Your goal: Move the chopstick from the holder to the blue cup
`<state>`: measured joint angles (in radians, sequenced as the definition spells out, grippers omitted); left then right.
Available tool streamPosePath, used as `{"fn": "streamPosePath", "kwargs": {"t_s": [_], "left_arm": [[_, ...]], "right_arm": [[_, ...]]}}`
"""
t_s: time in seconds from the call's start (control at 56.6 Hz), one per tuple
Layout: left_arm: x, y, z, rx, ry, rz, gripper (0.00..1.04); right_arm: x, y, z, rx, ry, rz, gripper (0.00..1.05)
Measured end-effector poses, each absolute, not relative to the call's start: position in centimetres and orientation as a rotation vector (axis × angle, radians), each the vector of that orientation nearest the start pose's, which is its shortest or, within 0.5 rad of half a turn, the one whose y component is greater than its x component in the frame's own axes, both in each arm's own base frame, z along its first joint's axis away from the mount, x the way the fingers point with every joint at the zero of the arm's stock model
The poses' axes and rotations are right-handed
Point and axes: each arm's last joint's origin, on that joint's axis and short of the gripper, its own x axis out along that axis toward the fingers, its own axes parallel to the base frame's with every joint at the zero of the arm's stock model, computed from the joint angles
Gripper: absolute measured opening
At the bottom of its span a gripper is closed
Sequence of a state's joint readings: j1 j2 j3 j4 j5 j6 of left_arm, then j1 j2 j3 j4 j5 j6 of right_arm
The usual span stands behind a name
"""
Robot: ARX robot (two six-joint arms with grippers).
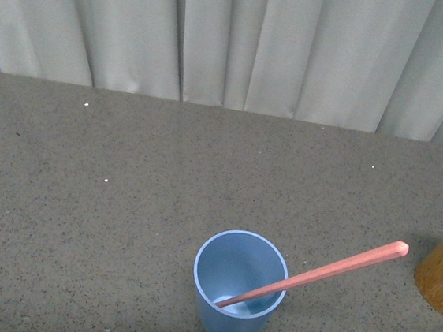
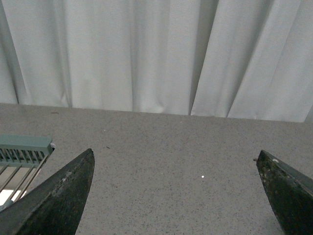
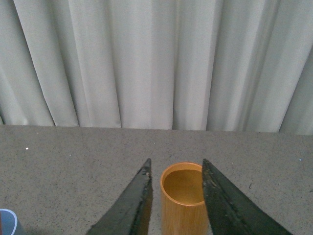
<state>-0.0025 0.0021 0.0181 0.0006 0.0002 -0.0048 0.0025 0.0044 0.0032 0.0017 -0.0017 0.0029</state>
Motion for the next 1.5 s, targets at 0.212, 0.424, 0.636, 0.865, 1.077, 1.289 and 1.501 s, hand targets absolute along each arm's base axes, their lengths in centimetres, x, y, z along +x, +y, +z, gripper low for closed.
{"fn": "streamPosePath", "kwargs": {"t_s": [0.212, 0.424, 0.636, 0.865, 1.077, 1.289, 1.501], "left_arm": [[9.67, -0.02, 16.96, -0.005, -0.017, -0.003, 0.98], [9.67, -0.02, 16.96, -0.005, -0.017, -0.003, 0.98], [9.67, -0.02, 16.96, -0.005, -0.017, -0.003, 0.98], [9.67, -0.02, 16.96, -0.005, -0.017, -0.003, 0.98], [9.67, -0.02, 16.96, -0.005, -0.017, -0.003, 0.98], [9.67, -0.02, 16.96, -0.005, -0.017, -0.002, 0.98], [9.67, -0.02, 16.96, -0.005, -0.017, -0.002, 0.98]], "right_arm": [[9.77, 0.03, 16.46, 0.003, -0.001, 0.004, 0.81], [9.78, 0.03, 16.44, 0.003, -0.001, 0.004, 0.95], [9.77, 0.03, 16.46, 0.003, -0.001, 0.004, 0.95], [9.78, 0.03, 16.44, 0.003, -0.001, 0.004, 0.95], [9.77, 0.03, 16.46, 0.003, -0.001, 0.004, 0.95], [9.77, 0.03, 16.46, 0.003, -0.001, 0.004, 0.95], [9.78, 0.03, 16.44, 0.003, -0.001, 0.004, 0.95]]}}
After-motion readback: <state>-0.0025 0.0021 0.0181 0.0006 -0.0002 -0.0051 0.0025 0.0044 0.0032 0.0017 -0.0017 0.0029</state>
